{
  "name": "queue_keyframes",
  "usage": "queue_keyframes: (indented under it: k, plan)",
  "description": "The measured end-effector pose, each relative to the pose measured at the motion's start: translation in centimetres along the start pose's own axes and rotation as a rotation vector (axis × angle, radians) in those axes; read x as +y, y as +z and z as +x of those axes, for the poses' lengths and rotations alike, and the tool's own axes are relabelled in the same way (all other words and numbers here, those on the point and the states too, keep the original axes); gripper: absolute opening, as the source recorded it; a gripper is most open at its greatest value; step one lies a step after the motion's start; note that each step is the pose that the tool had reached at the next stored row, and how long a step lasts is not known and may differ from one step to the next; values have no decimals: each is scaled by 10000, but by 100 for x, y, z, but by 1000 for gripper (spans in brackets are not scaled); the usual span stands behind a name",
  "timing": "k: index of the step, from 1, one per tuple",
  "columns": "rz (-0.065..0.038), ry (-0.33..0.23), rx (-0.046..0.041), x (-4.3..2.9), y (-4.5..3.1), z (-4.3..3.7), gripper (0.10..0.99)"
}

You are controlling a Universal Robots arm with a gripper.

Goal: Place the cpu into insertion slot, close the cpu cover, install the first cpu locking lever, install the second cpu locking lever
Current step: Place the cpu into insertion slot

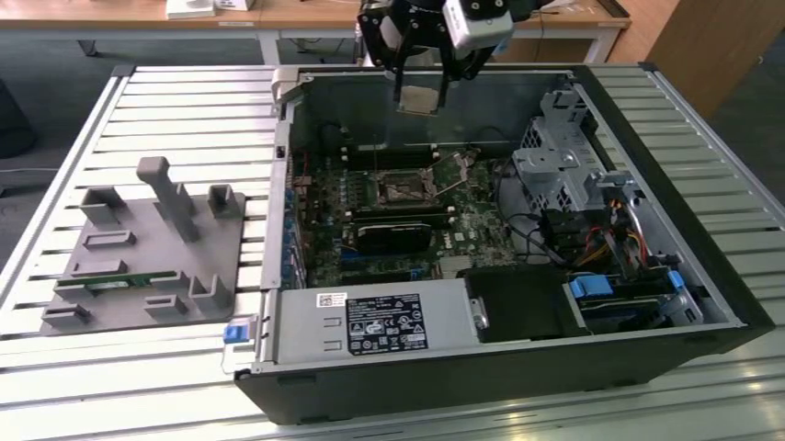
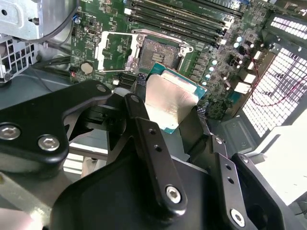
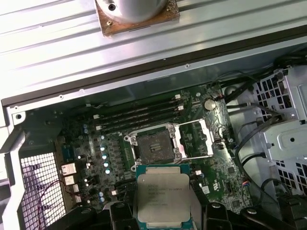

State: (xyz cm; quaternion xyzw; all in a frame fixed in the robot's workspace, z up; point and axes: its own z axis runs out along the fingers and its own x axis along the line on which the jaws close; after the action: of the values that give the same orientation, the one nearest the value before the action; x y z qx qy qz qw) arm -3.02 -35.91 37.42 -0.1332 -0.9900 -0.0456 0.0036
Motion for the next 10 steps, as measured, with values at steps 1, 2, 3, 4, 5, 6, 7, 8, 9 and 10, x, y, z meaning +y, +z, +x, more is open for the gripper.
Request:
queue_keyframes:
  k: [1,2,3,4,5,6,7,8,9,10]
  plan:
    - [-1,33,-3,0,0,0,529]
    - [-2,65,-6,0,0,0,529]
    - [-2,98,-9,0,0,0,529]
    - [-3,131,-12,0,0,0,529]
    - [-3,165,-15,0,1,0,529]
    - [-4,199,-18,0,1,0,529]
    - [-4,233,-21,0,1,0,529]
    - [-5,267,-24,0,1,0,529]
    - [-6,304,-27,0,1,0,529]
    - [-6,336,-30,0,1,0,529]
